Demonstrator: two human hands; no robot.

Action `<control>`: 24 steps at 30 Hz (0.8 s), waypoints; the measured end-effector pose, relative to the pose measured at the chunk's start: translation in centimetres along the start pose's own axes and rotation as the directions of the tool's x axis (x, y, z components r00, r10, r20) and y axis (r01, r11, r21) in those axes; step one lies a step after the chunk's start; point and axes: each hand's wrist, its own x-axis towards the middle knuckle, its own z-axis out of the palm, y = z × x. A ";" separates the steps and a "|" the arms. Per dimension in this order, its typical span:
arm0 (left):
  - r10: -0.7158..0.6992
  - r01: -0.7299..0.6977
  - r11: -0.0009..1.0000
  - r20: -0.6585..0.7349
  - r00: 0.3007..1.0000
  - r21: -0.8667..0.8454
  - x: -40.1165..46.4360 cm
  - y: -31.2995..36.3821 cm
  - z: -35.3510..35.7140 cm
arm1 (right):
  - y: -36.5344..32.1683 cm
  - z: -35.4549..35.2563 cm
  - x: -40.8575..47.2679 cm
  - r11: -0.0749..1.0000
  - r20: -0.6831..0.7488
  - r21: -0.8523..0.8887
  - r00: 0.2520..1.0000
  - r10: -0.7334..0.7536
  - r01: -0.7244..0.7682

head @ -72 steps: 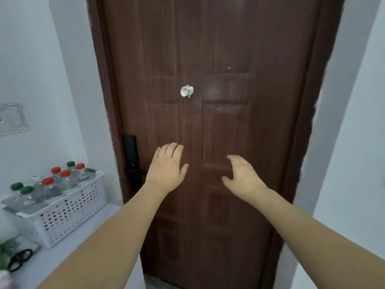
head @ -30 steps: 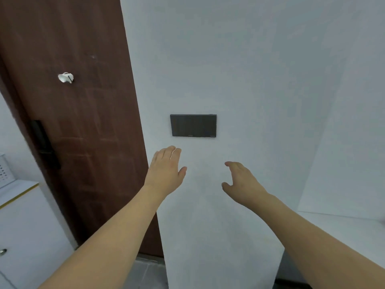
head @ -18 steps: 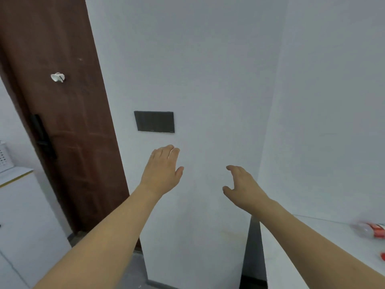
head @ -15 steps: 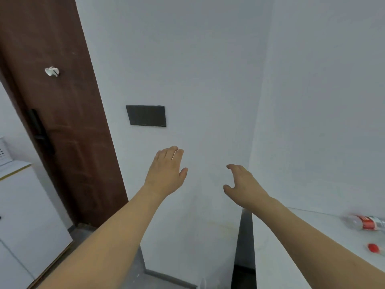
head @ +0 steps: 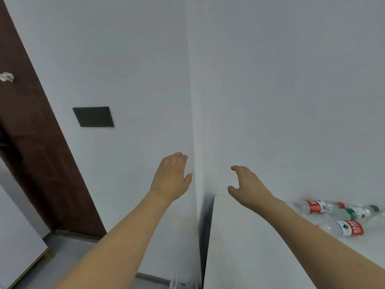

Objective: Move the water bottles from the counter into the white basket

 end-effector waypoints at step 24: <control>0.028 -0.005 0.993 0.192 0.981 -0.119 5.2 38.3 12.2 | 38.3 -16.2 -6.6 0.986 0.044 0.004 0.985 0.165 -0.165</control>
